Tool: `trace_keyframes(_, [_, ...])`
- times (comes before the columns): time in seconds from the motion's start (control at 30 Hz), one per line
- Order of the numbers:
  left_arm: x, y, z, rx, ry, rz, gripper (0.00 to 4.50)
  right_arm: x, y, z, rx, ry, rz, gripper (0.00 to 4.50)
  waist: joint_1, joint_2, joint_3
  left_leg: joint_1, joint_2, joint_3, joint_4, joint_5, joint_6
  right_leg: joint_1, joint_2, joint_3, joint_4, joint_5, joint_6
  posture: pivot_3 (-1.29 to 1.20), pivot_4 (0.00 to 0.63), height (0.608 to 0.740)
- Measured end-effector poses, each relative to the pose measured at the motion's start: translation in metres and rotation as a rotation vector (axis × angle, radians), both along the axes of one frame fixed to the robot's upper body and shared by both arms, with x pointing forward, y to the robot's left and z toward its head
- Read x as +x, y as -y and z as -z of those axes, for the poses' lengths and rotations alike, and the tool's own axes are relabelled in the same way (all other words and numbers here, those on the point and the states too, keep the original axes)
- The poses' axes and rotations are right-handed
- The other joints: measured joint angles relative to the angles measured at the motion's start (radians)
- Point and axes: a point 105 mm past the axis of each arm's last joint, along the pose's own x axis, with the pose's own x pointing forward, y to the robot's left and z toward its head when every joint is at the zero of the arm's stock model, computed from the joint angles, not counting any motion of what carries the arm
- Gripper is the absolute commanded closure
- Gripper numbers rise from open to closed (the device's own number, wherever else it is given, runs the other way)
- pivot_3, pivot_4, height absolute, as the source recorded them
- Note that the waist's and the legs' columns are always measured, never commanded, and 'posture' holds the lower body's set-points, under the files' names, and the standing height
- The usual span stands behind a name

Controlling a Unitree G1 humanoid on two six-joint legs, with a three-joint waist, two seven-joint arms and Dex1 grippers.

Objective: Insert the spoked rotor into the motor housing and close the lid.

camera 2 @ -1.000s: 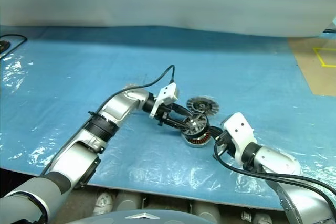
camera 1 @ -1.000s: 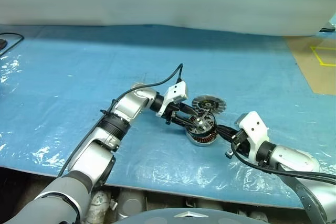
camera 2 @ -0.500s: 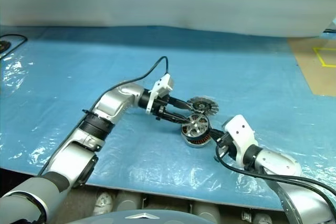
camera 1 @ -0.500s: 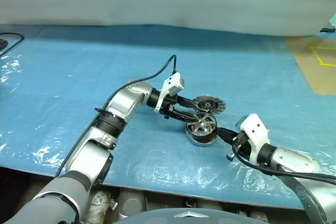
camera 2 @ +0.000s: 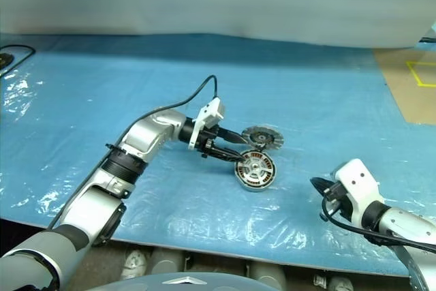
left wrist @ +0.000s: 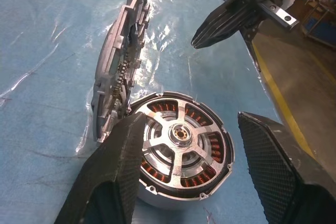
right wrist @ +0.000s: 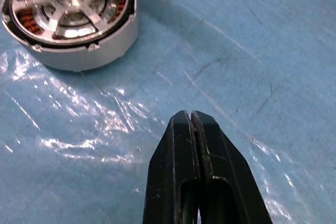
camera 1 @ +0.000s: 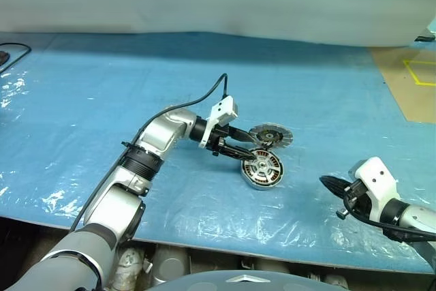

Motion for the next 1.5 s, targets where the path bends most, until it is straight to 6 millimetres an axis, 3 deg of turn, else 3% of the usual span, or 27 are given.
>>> trace_keyframes(0.13, [-0.002, -0.007, -0.001, -0.031, -0.002, -0.001, 1.54, 0.012, -0.030, -0.015, 0.081, 0.063, -0.081, 4.50, -0.003, 0.001, 0.000, 0.001, 0.001, 0.000, -0.001, 0.000, 0.000, 0.000, 0.001, 0.000, 0.000, 0.000, 0.000, 0.00, 0.150, 0.740])
trace_keyframes(0.3, [-0.004, -0.034, 0.005, -0.129, -0.013, -0.049, 1.54, 0.020, -0.078, -0.014, 0.156, 0.050, -0.241, 4.50, -0.005, 0.002, -0.001, 0.000, 0.001, 0.000, 0.000, 0.000, -0.001, 0.000, 0.001, 0.000, 0.001, 0.000, -0.001, 0.00, 0.150, 0.740])
trace_keyframes(0.4, [-0.004, -0.051, 0.012, -0.150, -0.046, -0.102, 1.54, 0.028, -0.093, -0.010, 0.168, 0.032, -0.305, 4.50, -0.003, 0.002, -0.001, 0.000, 0.001, 0.000, 0.000, 0.000, -0.001, 0.000, 0.001, 0.000, 0.002, 0.000, -0.001, 0.00, 0.150, 0.740])
trace_keyframes(0.53, [0.002, -0.062, 0.013, -0.183, -0.048, -0.201, 1.54, 0.047, -0.096, -0.001, 0.188, 0.012, -0.302, 4.50, -0.001, 0.002, -0.001, 0.000, 0.000, 0.000, 0.002, 0.000, -0.001, 0.000, -0.001, 0.000, 0.003, 0.000, -0.001, 0.00, 0.150, 0.740])
trace_keyframes(0.7, [-0.001, -0.062, 0.014, -0.193, -0.049, -0.250, 1.54, 0.058, -0.088, 0.020, 0.191, -0.047, -0.283, 4.50, -0.004, 0.002, -0.001, -0.001, 0.001, 0.000, 0.002, 0.000, -0.001, -0.001, 0.000, 0.000, 0.003, 0.000, -0.002, 0.00, 0.150, 0.740])
trace_keyframes(1.07, [0.000, -0.064, 0.009, -0.182, -0.029, -0.287, 1.54, 0.059, -0.091, 0.034, 0.034, 0.049, -0.388, 4.50, -0.012, -0.005, -0.008, 0.007, 0.002, 0.001, 0.002, 0.000, -0.001, 0.006, 0.001, 0.000, 0.003, -0.001, -0.002, 0.00, 0.150, 0.740])
trace_keyframes(1.37, [0.007, -0.063, 0.005, -0.200, -0.053, -0.302, 1.54, 0.049, -0.091, 0.023, 0.187, -0.017, -0.318, 4.50, -0.023, -0.005, -0.009, 0.001, 0.002, 0.001, 0.001, 0.000, 0.000, 0.001, 0.001, 0.000, 0.002, 0.000, -0.002, 0.00, 0.150, 0.740])
trace_keyframes(1.5, [0.007, -0.061, 0.006, -0.209, -0.067, -0.301, 1.54, 0.046, -0.075, 0.000, 0.225, 0.025, -0.252, 4.50, -0.024, -0.004, -0.008, 0.000, 0.003, 0.001, 0.001, 0.000, 0.000, 0.000, 0.002, 0.000, 0.002, -0.001, -0.002, 0.00, 0.150, 0.740])
